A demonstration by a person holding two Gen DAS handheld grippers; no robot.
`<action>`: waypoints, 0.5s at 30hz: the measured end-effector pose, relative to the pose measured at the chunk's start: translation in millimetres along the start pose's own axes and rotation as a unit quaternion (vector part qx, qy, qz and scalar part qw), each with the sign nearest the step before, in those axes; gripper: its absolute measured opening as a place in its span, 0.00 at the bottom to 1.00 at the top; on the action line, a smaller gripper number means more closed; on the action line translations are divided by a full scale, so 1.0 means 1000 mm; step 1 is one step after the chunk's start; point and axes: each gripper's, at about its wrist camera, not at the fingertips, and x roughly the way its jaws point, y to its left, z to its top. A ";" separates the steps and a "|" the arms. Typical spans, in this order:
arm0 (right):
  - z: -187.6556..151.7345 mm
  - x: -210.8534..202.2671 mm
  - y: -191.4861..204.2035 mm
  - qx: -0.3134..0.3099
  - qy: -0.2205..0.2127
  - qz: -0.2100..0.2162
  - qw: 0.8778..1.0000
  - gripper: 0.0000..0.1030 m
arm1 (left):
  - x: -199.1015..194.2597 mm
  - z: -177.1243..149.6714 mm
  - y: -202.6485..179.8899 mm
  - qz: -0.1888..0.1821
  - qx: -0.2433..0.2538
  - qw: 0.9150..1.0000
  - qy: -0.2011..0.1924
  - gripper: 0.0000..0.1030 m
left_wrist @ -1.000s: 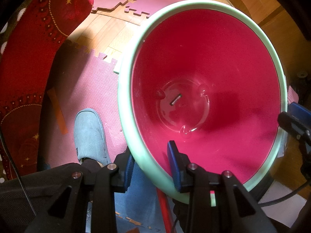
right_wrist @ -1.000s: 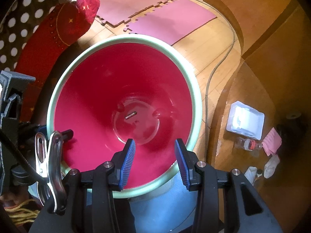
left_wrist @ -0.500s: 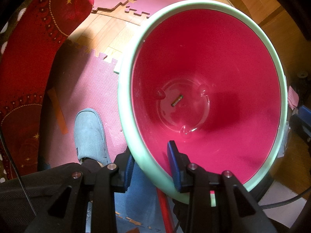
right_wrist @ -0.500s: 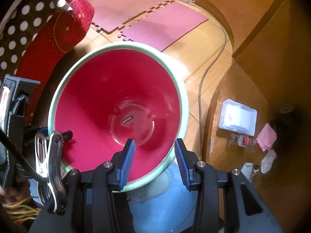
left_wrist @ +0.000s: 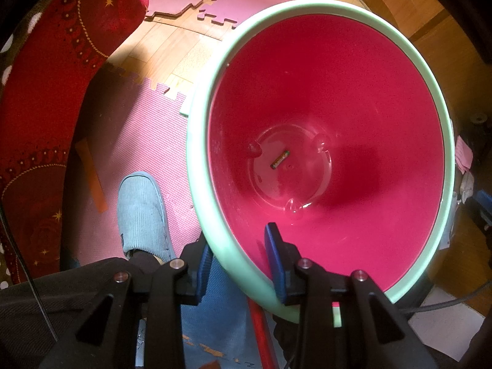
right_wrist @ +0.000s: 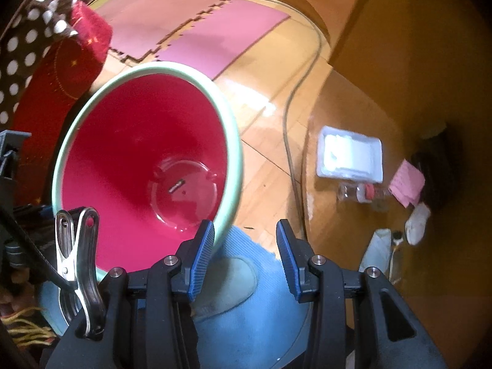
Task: Collect trash
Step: 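Move the open right tool toward the clear plastic bottle on the shelf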
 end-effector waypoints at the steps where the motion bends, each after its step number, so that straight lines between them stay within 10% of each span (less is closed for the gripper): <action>1: -0.001 0.001 -0.002 0.003 0.001 -0.001 1.000 0.42 | 0.000 0.000 0.000 0.000 0.000 1.000 0.000 0.34; 15: -0.020 0.014 -0.039 0.061 0.004 -0.014 0.998 0.42 | -0.001 0.000 0.001 -0.001 -0.001 1.000 0.001 0.34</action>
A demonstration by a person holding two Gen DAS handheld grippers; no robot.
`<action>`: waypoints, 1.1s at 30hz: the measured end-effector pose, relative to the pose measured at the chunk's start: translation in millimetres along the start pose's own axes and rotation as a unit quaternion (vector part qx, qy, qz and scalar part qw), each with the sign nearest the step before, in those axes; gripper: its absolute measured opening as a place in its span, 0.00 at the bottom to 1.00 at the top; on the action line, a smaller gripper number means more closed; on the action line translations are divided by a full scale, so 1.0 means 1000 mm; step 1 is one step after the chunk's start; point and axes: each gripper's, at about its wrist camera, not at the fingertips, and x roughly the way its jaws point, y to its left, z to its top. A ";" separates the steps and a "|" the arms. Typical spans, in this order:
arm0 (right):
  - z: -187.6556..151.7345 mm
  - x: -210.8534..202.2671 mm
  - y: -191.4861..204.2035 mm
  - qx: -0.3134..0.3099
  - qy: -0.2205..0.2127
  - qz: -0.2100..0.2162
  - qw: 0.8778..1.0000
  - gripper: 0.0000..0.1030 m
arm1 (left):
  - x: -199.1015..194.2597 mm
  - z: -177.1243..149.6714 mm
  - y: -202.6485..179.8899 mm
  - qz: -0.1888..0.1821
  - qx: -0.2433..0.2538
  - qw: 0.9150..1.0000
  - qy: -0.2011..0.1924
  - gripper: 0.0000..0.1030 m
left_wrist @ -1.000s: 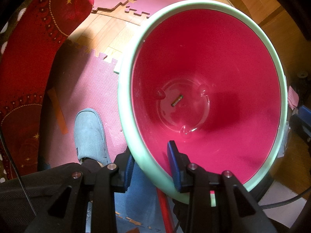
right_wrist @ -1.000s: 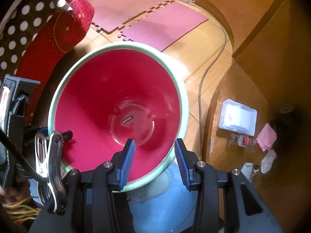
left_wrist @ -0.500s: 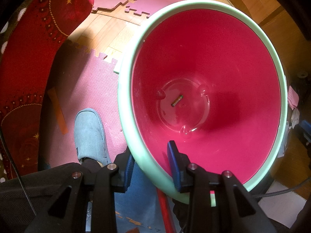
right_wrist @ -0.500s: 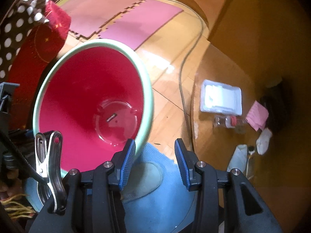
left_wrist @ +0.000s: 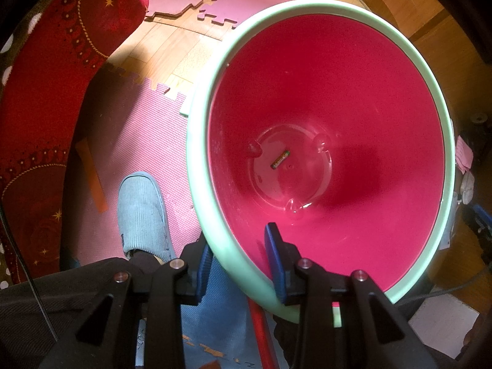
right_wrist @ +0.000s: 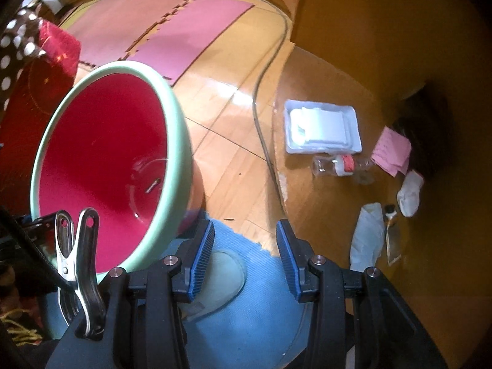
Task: Collect trash
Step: 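Move the open right tool toward the clear plastic bottle on the shelf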
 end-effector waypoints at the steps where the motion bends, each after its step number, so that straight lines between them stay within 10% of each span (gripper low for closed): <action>1: -0.002 0.002 -0.004 0.006 0.001 0.000 1.000 0.42 | 0.000 0.000 0.000 0.000 0.000 1.000 0.000 0.34; 33: -0.022 0.053 -0.089 0.182 0.016 -0.014 0.983 0.42 | 0.000 0.000 0.003 0.004 0.000 1.000 -0.001 0.34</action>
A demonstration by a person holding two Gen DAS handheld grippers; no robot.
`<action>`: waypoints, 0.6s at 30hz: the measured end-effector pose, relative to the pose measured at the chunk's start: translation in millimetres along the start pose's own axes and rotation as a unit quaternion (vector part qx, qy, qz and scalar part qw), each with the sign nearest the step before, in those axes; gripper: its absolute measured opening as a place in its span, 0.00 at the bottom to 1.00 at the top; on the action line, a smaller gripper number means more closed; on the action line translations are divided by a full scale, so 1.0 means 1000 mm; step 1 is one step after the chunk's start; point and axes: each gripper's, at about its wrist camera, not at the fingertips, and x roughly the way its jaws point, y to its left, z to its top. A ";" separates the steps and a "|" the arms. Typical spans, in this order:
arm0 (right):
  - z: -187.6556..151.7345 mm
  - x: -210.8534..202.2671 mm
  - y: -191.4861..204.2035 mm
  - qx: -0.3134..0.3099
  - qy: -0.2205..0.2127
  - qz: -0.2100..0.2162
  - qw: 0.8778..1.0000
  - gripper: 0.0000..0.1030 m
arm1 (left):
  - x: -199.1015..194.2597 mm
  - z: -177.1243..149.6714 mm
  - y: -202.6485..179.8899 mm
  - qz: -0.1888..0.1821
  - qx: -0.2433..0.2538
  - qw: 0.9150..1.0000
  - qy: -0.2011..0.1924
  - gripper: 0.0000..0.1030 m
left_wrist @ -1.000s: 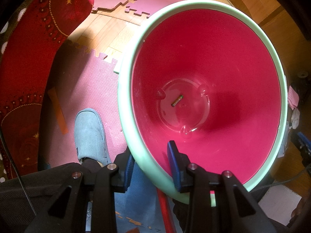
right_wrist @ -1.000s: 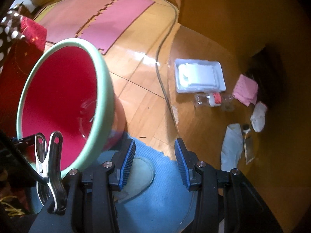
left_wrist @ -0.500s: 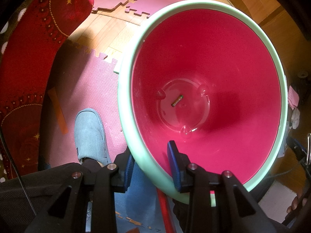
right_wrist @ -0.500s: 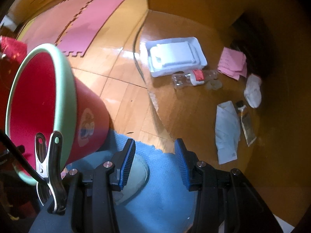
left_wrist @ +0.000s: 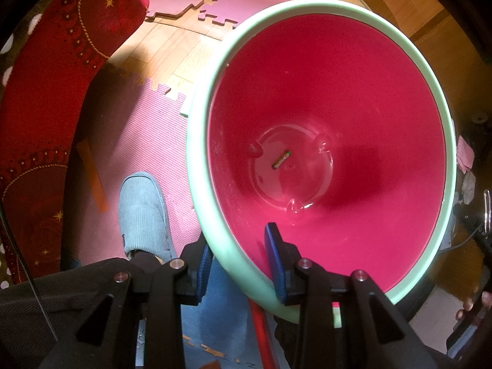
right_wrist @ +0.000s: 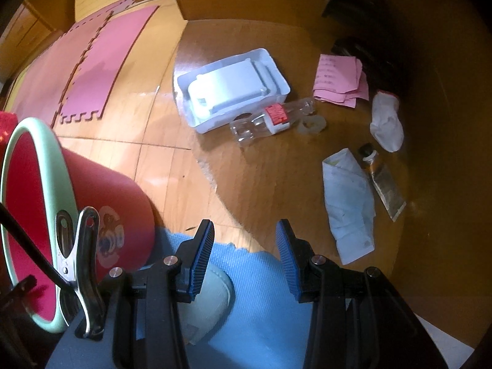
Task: Collect trash
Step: 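Move the open right tool toward the clear plastic bottle on the shelf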
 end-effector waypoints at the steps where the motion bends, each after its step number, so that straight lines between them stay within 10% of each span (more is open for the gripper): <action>1: 0.001 0.001 -0.001 0.003 0.000 0.000 1.000 0.42 | 0.000 0.000 -0.001 0.000 0.000 1.000 0.000 0.34; 18: 0.029 0.016 -0.021 0.091 -0.002 0.021 0.996 0.42 | 0.000 0.000 0.000 0.001 0.000 1.000 0.000 0.34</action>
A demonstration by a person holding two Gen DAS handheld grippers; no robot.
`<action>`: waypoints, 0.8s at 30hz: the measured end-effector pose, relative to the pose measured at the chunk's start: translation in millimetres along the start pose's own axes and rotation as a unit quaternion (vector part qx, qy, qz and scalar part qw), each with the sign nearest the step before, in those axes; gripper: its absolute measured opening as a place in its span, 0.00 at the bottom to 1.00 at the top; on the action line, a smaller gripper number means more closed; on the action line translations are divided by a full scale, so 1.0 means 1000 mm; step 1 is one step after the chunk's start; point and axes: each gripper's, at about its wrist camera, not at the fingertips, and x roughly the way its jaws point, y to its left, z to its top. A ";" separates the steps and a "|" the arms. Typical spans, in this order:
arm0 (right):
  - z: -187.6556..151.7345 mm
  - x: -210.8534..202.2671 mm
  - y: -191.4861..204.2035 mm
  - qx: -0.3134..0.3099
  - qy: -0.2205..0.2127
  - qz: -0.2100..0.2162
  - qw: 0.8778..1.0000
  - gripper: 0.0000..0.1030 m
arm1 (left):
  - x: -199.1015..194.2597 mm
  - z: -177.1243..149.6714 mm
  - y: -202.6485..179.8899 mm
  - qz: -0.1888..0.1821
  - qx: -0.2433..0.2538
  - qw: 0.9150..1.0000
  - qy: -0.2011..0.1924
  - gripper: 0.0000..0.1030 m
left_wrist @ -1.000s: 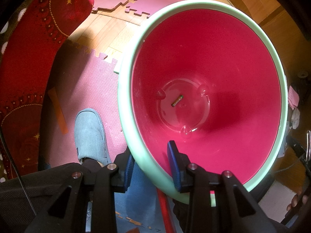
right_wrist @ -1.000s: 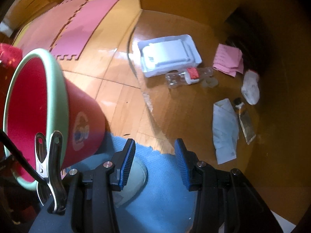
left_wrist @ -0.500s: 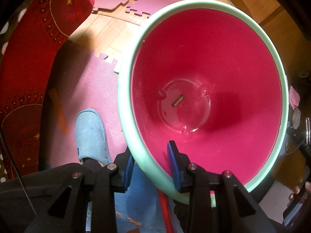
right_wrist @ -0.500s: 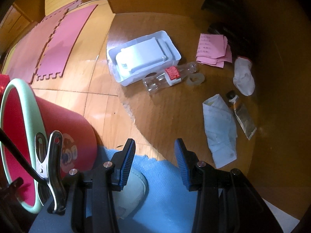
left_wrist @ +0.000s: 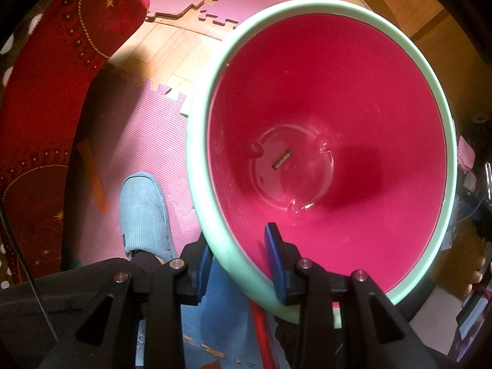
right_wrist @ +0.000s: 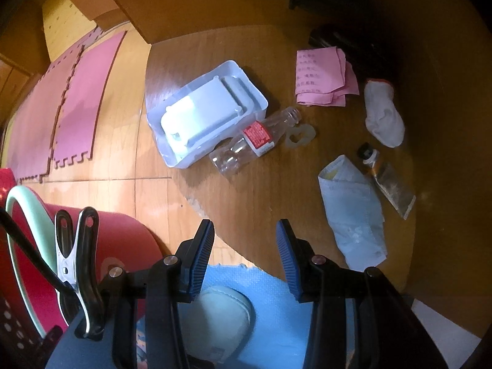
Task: Collect trash
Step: 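Move the open right tool toward the clear plastic bottle on the shelf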
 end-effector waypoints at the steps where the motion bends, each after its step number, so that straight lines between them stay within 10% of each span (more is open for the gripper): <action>1: 0.001 0.001 0.001 0.001 -0.001 -0.001 1.000 0.42 | 0.000 0.000 0.000 0.000 0.000 1.000 0.000 0.34; 24: 0.029 0.010 -0.011 0.077 -0.006 0.011 0.997 0.42 | 0.000 0.000 0.000 0.002 -0.002 1.000 0.000 0.34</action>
